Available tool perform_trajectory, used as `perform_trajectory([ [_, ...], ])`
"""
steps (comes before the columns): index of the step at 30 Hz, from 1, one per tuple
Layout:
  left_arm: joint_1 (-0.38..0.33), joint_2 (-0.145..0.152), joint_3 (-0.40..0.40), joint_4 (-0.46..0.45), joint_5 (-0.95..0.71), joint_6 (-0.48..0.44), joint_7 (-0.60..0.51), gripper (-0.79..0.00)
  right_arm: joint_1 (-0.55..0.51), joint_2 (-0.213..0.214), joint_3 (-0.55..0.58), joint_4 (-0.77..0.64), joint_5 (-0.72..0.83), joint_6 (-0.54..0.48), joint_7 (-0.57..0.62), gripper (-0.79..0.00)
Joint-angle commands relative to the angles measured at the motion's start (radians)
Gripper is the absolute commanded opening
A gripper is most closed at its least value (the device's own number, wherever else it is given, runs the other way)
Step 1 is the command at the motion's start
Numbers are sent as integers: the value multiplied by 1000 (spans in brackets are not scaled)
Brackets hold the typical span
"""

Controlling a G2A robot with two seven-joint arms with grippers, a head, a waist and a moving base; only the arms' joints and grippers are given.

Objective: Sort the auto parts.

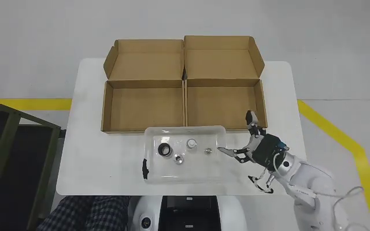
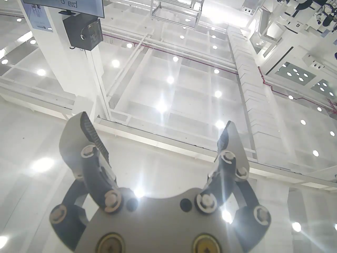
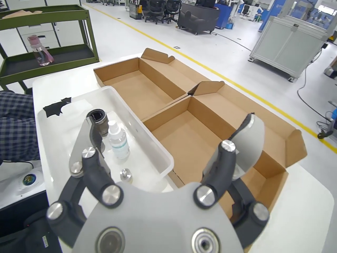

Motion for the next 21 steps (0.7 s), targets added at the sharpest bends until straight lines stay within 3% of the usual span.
perform_trajectory([
  [1,0,0,0,0,0,0,0,0,20,1,-25,16,5,-6,21,0],
  [21,0,0,0,0,0,0,0,0,250,7,-302,196,-29,-102,286,0],
])
